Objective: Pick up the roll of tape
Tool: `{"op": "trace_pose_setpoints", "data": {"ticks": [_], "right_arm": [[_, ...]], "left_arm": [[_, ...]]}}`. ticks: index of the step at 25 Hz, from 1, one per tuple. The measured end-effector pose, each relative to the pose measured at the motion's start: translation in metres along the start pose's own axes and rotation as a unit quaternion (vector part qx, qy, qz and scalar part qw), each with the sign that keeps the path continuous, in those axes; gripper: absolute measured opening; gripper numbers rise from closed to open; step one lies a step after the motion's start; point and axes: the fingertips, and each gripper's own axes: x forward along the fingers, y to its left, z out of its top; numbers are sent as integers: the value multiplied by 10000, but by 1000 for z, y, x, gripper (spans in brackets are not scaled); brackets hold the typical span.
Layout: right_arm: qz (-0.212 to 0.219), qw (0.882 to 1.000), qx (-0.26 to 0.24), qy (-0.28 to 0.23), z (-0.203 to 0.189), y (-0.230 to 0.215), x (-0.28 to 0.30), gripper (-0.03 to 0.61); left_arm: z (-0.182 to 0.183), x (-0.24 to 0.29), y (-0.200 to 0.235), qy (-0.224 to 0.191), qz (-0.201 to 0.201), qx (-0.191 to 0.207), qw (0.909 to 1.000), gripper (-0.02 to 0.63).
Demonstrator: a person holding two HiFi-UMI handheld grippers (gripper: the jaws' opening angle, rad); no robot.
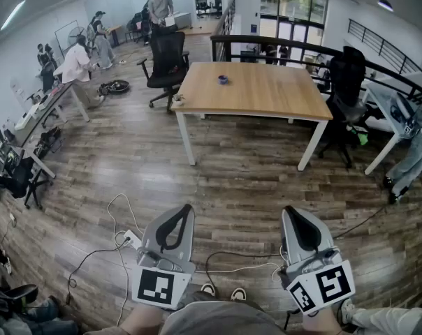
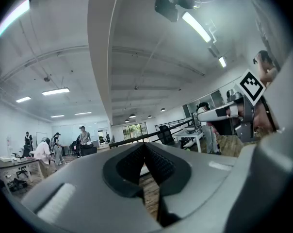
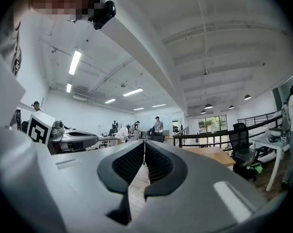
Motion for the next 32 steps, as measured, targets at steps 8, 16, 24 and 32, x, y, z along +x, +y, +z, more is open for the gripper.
{"op": "trace_pose_setpoints", "data": {"ticks": [8, 16, 24, 32], "right_arm": [[141, 9998, 100, -118, 0, -12, -11, 15], [302, 9995, 87, 27, -16, -25, -25, 15], [436, 9990, 91, 34, -21, -34, -28, 15], [464, 9988, 111, 115, -42, -52, 16, 15]], "left_arm": [[3, 4, -19, 37, -4, 63, 10000, 0], [0, 3, -46, 27, 65, -40, 10000, 2], [3, 16, -46, -305, 73, -15, 9995, 220], [-18, 55, -26, -356, 124, -37, 9993, 230]]}}
